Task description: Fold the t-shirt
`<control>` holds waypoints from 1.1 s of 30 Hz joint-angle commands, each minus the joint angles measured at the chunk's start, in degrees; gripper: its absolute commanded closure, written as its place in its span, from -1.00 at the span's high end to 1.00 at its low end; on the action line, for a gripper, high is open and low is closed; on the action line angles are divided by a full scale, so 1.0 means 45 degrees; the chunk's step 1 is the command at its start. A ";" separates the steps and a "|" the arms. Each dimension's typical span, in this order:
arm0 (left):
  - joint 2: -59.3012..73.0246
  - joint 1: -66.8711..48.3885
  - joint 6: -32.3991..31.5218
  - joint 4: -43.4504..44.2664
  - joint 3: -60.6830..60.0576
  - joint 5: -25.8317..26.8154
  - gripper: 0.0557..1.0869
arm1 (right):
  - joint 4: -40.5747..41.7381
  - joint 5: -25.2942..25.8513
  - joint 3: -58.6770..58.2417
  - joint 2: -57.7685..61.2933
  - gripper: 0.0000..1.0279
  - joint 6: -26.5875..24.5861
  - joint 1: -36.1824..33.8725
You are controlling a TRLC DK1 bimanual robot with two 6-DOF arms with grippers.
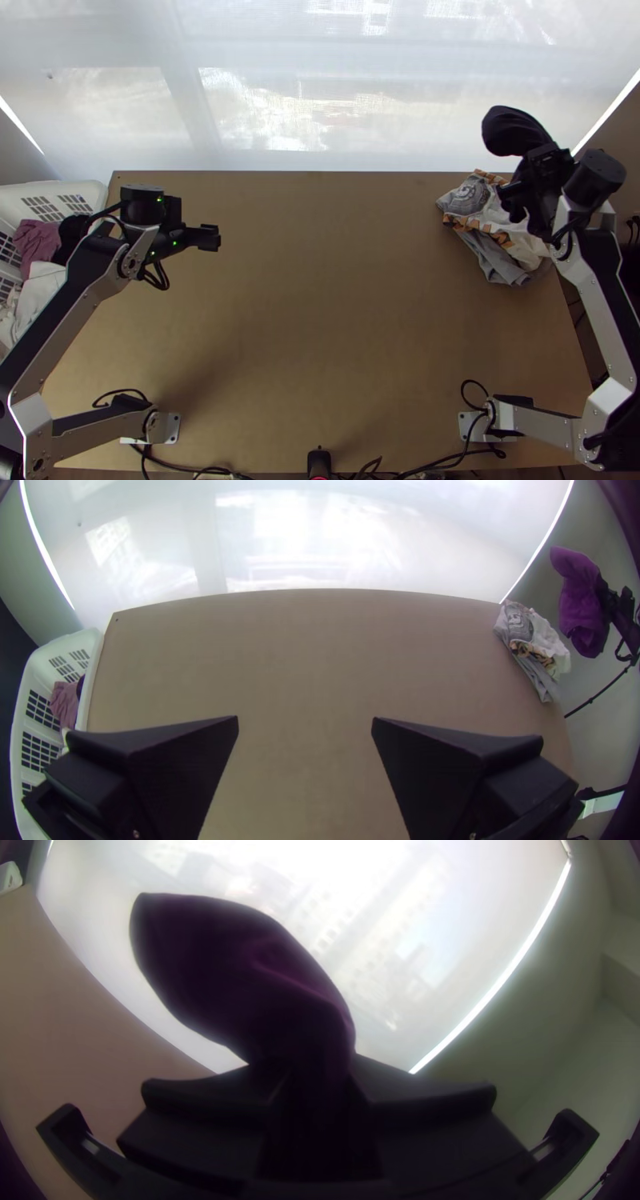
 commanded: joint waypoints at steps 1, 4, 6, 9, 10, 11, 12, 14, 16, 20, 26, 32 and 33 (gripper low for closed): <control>-0.1034 0.0392 0.0105 -0.0130 -0.1039 -0.0003 0.90 | 0.0395 -0.1481 0.0678 0.0932 -0.95 -0.0334 -0.3053; -0.1132 0.0490 0.0105 -0.0188 -0.1234 -0.0003 0.90 | 0.0688 -0.1911 0.1166 0.1850 -0.95 -0.0705 -0.3815; -0.1190 0.0548 0.0105 -0.0247 -0.1312 -0.0003 0.90 | 0.0883 -0.2145 0.1439 0.2475 -0.95 -0.1076 -0.4166; -0.1327 0.0665 0.0105 -0.0364 -0.1371 -0.0003 0.90 | 0.1040 -0.2360 0.1615 0.3217 -0.95 -0.1525 -0.4479; -0.1366 0.0704 0.0105 -0.0403 -0.1410 -0.0003 0.90 | 0.1098 -0.2399 0.1596 0.3432 -0.95 -0.1642 -0.4518; -0.1425 0.0763 0.0105 -0.0403 -0.1449 -0.0003 0.90 | 0.1196 -0.2438 0.1518 0.3608 -0.95 -0.1720 -0.4518; -0.1464 0.0802 0.0105 -0.0442 -0.1508 -0.0003 0.90 | 0.1293 -0.2438 0.1400 0.3764 -0.95 -0.1799 -0.4499; -0.1542 0.0958 0.0105 -0.0520 -0.1605 -0.0003 0.90 | 0.1567 -0.2438 0.1127 0.4057 -0.95 -0.1779 -0.4323; -0.1659 0.1115 0.0105 -0.0598 -0.1683 -0.0003 0.90 | 0.1899 -0.2438 0.0639 0.4291 -0.95 -0.1779 -0.3971; -0.1874 0.1310 0.0105 -0.0794 -0.1762 -0.0003 0.90 | 0.2426 -0.2360 -0.0494 0.4682 -0.95 -0.1584 -0.3112; -0.2304 0.1622 0.0086 -0.1087 -0.2035 -0.0003 0.90 | 0.2973 -0.1774 -0.1471 0.5366 -0.95 -0.1115 -0.2057; -0.2655 0.1818 0.0105 -0.1184 -0.2269 -0.0003 0.90 | 0.3090 -0.1540 -0.1607 0.5873 -0.94 -0.0842 -0.1803; -0.2714 0.1837 0.0105 -0.1184 -0.2328 0.0017 0.90 | 0.3090 -0.1501 -0.1686 0.5854 -0.84 -0.0802 -0.1784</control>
